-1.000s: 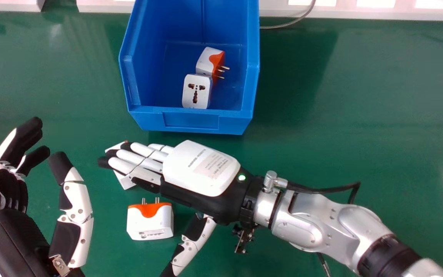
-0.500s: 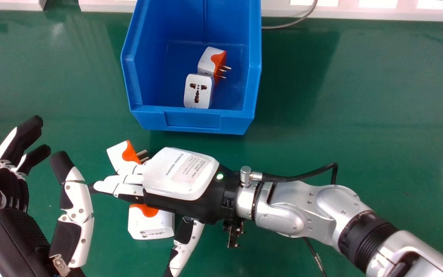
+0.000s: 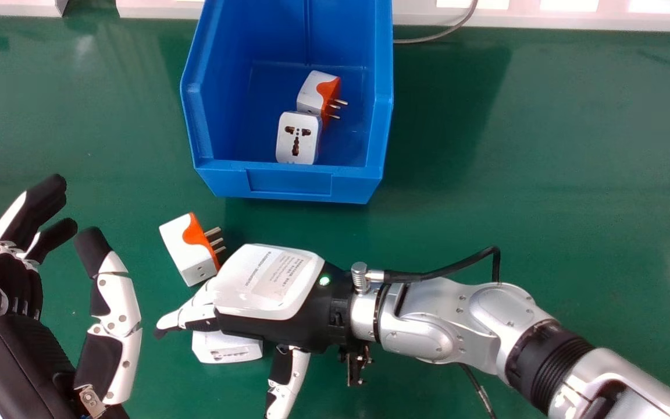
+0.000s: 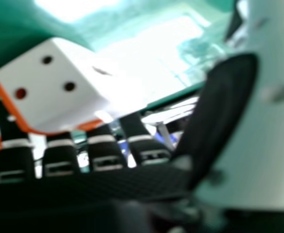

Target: Pick all objects and put in blue box

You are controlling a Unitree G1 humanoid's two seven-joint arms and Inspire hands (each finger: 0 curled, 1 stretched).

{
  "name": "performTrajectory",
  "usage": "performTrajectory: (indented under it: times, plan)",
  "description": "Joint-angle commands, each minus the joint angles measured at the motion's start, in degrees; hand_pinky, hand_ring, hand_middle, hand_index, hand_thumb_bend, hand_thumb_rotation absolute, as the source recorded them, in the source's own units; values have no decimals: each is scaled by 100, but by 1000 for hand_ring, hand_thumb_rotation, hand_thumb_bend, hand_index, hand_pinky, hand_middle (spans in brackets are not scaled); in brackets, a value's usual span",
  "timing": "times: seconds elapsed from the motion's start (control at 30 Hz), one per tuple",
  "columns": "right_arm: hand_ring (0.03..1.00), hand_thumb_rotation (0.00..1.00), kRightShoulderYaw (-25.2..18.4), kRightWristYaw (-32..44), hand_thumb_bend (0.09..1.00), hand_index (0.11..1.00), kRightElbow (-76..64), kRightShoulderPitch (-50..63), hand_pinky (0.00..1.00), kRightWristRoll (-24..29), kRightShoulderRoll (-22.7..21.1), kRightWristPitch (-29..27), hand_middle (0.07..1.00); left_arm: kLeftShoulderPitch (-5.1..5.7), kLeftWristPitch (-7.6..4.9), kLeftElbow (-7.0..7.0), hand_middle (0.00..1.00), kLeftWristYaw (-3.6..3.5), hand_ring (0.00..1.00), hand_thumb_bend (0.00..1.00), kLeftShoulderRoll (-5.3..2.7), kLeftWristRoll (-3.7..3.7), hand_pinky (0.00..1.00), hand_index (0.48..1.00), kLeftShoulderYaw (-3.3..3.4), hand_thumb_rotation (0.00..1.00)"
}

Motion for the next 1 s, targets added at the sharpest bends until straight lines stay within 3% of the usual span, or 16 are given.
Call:
performTrajectory:
  times: [0.0,0.1,0.17,0.3,0.53,0.6,0.83,0.97]
  plan:
    - [795,433,-33,24,1000,866,-82,-81,657,80,7,-40,808,142,-30,-162,716,15,718,258,-456,98,660,732,-47,0]
    - [793,418,-63,101,1000,863,-91,-82,656,127,-13,-30,808,147,23,-182,715,41,714,263,-476,129,656,729,-46,0]
    - [794,405,-71,175,1000,860,-105,-85,652,149,-25,1,810,141,72,-193,711,80,707,269,-486,200,648,724,-26,0]
    - [802,382,-100,366,986,855,-107,-100,677,229,-29,37,818,138,38,-186,717,40,719,265,-432,91,662,730,-82,0]
    - [801,309,-66,391,956,832,-119,-156,670,130,-33,117,827,113,54,-192,718,31,722,257,-425,81,662,732,-82,0]
    - [799,293,-18,317,945,822,-120,-187,662,20,-40,163,827,100,75,-204,714,53,717,256,-446,118,657,729,-72,0]
    - [806,267,90,147,938,810,-39,-342,634,-236,-97,279,836,96,90,-201,716,70,709,254,-444,145,648,727,-60,0]
    - [811,267,125,76,947,814,-21,-412,621,-361,-167,378,846,75,66,-186,716,57,709,253,-425,114,650,727,-74,0]
